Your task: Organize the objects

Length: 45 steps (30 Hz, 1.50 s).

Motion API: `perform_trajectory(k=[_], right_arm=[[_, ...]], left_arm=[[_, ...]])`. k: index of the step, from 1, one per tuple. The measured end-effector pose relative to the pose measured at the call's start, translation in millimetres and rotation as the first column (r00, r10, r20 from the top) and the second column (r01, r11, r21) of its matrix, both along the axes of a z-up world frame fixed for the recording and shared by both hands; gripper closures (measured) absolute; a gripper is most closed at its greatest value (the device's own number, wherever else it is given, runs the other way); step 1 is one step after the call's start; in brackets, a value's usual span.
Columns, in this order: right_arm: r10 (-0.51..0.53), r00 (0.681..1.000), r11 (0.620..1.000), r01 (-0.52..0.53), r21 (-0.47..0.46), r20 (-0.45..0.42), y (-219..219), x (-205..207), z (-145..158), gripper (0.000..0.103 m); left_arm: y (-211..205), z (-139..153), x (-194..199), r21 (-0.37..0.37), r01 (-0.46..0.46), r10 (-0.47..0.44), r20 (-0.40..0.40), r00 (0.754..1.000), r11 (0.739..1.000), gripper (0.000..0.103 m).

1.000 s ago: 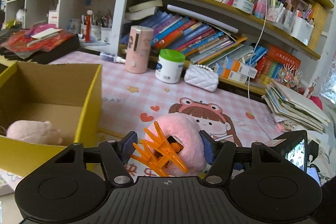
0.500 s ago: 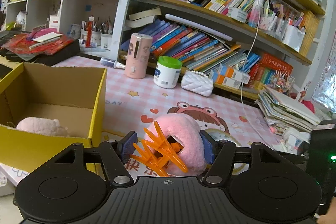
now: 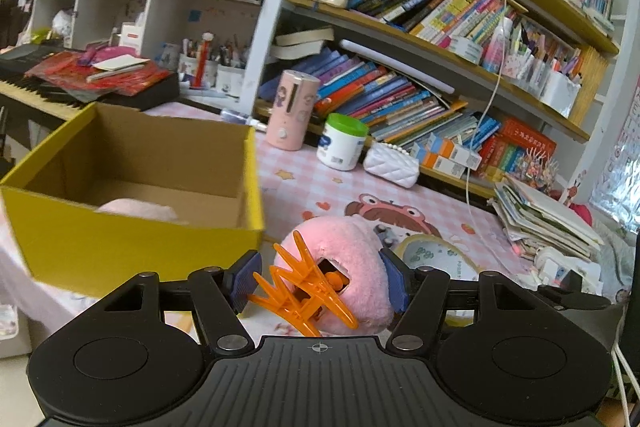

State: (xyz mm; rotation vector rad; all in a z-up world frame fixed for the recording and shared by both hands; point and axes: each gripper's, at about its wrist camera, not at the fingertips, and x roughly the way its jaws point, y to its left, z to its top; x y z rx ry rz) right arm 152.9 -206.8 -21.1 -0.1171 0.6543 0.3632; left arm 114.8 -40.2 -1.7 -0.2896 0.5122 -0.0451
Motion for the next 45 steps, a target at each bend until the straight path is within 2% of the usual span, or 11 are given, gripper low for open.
perform_trajectory(k=[11, 23, 35, 45], right_arm=[[0.059, 0.998, 0.998, -0.059, -0.019, -0.006, 64.0, -55.7, 1.5, 0.018], [0.089, 0.996, 0.996, -0.089, -0.013, 0.005, 118.7, -102.8, 3.1, 0.018], [0.087, 0.996, 0.996, -0.087, -0.004, 0.006, 149.6, -130.2, 3.4, 0.018], [0.098, 0.995, 0.995, -0.098, -0.020, 0.018, 160.7, -128.9, 8.2, 0.018]], left_arm=[[61.5, -6.4, -56.2, -0.016, -0.059, 0.058, -0.023, 0.998, 0.998, 0.040], [109.0, -3.9, -103.6, -0.007, -0.086, 0.086, -0.001, 0.996, 0.996, 0.040], [140.1, -1.5, -129.5, -0.002, -0.093, 0.093, 0.017, 0.996, 0.996, 0.040], [153.5, 2.5, -129.4, -0.033, -0.119, 0.121, 0.040, 0.992, 0.992, 0.040]])
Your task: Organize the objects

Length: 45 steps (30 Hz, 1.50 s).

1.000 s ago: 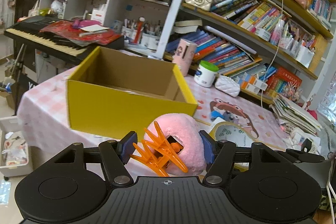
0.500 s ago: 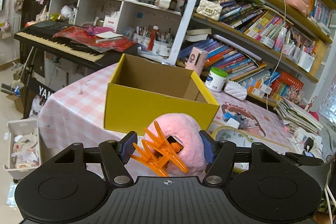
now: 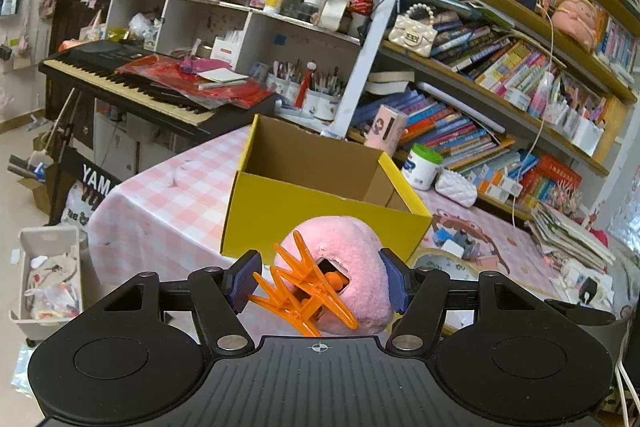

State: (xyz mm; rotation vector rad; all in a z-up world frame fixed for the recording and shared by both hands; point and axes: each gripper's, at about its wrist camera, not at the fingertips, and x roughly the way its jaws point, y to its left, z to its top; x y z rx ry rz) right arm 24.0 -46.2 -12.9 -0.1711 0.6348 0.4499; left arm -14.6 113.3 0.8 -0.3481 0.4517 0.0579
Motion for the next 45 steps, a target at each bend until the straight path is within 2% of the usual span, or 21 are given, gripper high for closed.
perform_trajectory(k=[8, 19, 24, 30, 38, 42, 45], right_arm=[[0.011, 0.997, 0.999, -0.014, 0.037, 0.070, 5.8, 28.0, 17.3, 0.018], [0.025, 0.992, 0.995, -0.037, 0.089, 0.124, 22.9, 125.8, 35.2, 0.018], [0.050, 0.992, 0.995, -0.060, 0.080, 0.117, 34.0, 172.3, 26.1, 0.018], [0.118, 0.991, 0.991, -0.121, 0.058, 0.063, 46.8, 215.8, 4.3, 0.018], [0.194, 0.981, 0.981, -0.193, 0.035, -0.020, 52.4, 252.0, -17.9, 0.018], [0.252, 0.967, 0.968, -0.252, 0.010, -0.017, 54.9, 258.1, -18.4, 0.018], [0.281, 0.958, 0.959, -0.282, -0.013, -0.053, 56.6, 266.4, -19.1, 0.018]], left_arm=[[5.5, 15.1, 29.5, 0.024, -0.015, 0.014, 0.049, 0.999, 1.000, 0.040], [9.9, 31.1, 108.6, 0.075, -0.088, 0.082, 0.079, 0.994, 0.993, 0.040], [10.9, 22.8, 145.2, 0.097, -0.135, 0.133, 0.033, 0.991, 0.986, 0.040], [6.0, 6.7, 177.1, 0.136, -0.161, 0.168, -0.039, 0.985, 0.978, 0.040], [2.4, -8.4, 207.4, 0.172, -0.185, 0.206, -0.111, 0.972, 0.967, 0.040], [3.0, -13.9, 218.0, 0.178, -0.198, 0.224, -0.140, 0.964, 0.964, 0.040], [2.2, -17.1, 225.9, 0.176, -0.203, 0.231, -0.154, 0.961, 0.963, 0.042]])
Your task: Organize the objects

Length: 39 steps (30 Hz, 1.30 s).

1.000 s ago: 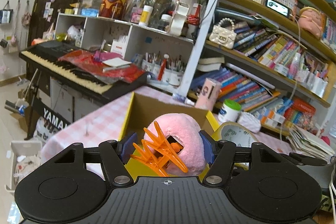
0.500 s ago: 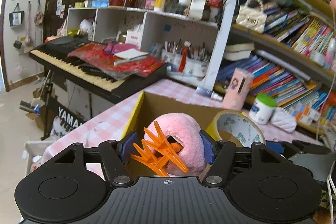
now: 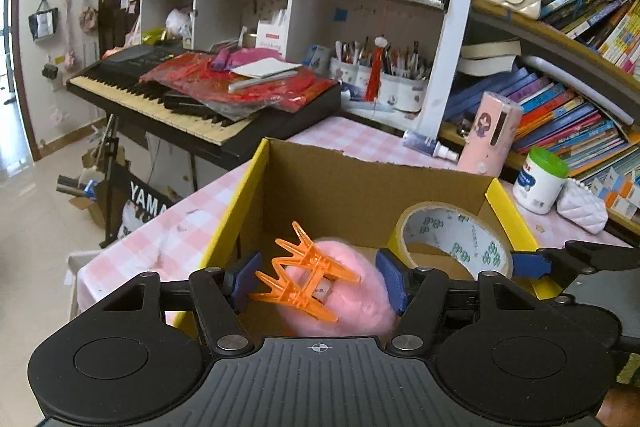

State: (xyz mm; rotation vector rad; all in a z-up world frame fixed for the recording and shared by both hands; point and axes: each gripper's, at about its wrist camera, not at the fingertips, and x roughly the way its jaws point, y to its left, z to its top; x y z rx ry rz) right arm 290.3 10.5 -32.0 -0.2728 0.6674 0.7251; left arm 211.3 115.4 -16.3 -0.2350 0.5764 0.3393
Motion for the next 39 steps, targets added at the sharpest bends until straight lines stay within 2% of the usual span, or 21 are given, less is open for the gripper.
perform_trajectory(k=[5, 10, 16, 21, 23, 25, 28, 39], right_arm=[[0.037, 0.999, 0.999, -0.038, -0.029, -0.036, -3.7, 12.4, -1.0, 0.018], [0.088, 0.996, 0.994, -0.090, -0.066, -0.027, -5.6, 19.2, -2.2, 0.018], [0.101, 0.994, 0.992, -0.103, -0.069, -0.031, -5.4, 18.8, -2.6, 0.017], [0.094, 0.995, 0.995, -0.095, -0.034, -0.030, -9.3, 18.8, -1.5, 0.016], [0.089, 0.996, 0.996, -0.089, -0.005, -0.029, -12.3, 19.2, -0.9, 0.016], [0.082, 0.997, 0.996, -0.082, 0.021, -0.012, -15.1, 16.6, 1.2, 0.008], [0.073, 0.997, 0.997, -0.074, 0.039, 0.022, -18.3, 11.4, 3.6, 0.008], [-0.013, 0.993, 0.994, 0.000, 0.111, 0.119, -46.0, -8.2, 26.7, 0.008]], left_arm=[[-2.5, -4.9, 8.8, -0.012, -0.009, 0.009, -0.018, 1.000, 1.000, 0.042], [-9.0, -8.9, 16.6, -0.008, -0.012, 0.011, -0.037, 0.999, 1.000, 0.042], [-15.6, -6.5, 18.6, 0.017, -0.010, 0.011, -0.029, 1.000, 1.000, 0.042], [-22.4, 1.9, 14.7, 0.051, -0.013, 0.013, 0.007, 1.000, 0.999, 0.038], [-23.2, 6.2, 11.4, 0.047, -0.010, 0.009, 0.029, 1.000, 0.999, 0.032], [-24.6, 10.7, 8.5, 0.050, -0.017, 0.014, 0.044, 0.999, 0.999, 0.026], [-27.9, 15.6, 2.9, 0.070, -0.028, 0.022, 0.081, 0.996, 0.997, 0.017], [-29.5, 32.6, -15.9, 0.058, -0.032, 0.023, 0.152, 0.988, 0.998, 0.015]])
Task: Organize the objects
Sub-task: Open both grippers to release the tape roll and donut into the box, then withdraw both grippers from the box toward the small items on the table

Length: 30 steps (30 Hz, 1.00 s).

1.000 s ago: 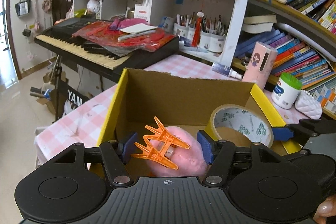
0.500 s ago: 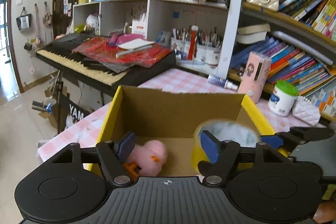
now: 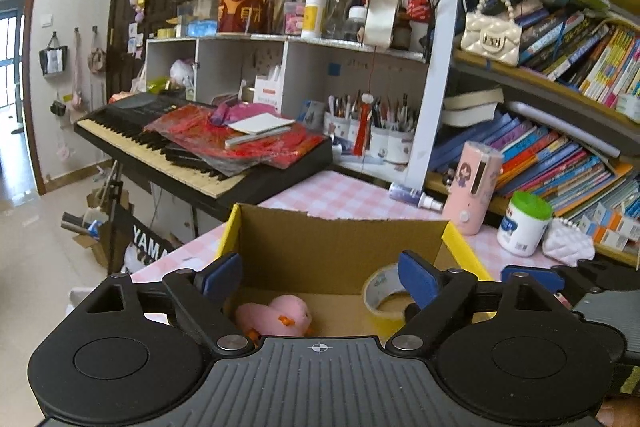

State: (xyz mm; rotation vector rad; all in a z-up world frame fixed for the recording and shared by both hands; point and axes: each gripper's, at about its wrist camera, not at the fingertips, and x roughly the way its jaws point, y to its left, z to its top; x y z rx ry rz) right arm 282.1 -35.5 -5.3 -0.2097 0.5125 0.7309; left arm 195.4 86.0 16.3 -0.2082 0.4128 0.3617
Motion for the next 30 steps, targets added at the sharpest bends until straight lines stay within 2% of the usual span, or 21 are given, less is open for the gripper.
perform_trajectory(k=[7, 14, 21, 30], right_arm=[[-0.078, 0.993, 0.997, 0.077, 0.024, 0.087, -23.3, -32.4, 13.8, 0.008], [-0.141, 0.984, 0.990, 0.138, 0.033, 0.113, -40.5, -67.5, 19.5, 0.008], [-0.197, 0.978, 0.980, 0.199, -0.019, 0.068, -45.6, -99.6, 8.0, 0.008], [-0.291, 0.957, 0.953, 0.291, -0.086, 0.017, -54.6, -144.6, -12.4, 0.008]], left_arm=[[-6.7, 7.9, -23.9, -0.015, 0.020, -0.019, 0.041, 0.999, 1.000, 0.012], [-8.3, 7.7, -49.9, -0.038, 0.039, -0.037, 0.057, 0.998, 0.999, 0.011], [-12.4, -2.4, -74.7, -0.063, 0.057, -0.055, 0.028, 0.998, 0.996, 0.011], [-19.2, -19.7, -114.8, -0.080, 0.073, -0.078, -0.053, 0.996, 0.994, 0.010]])
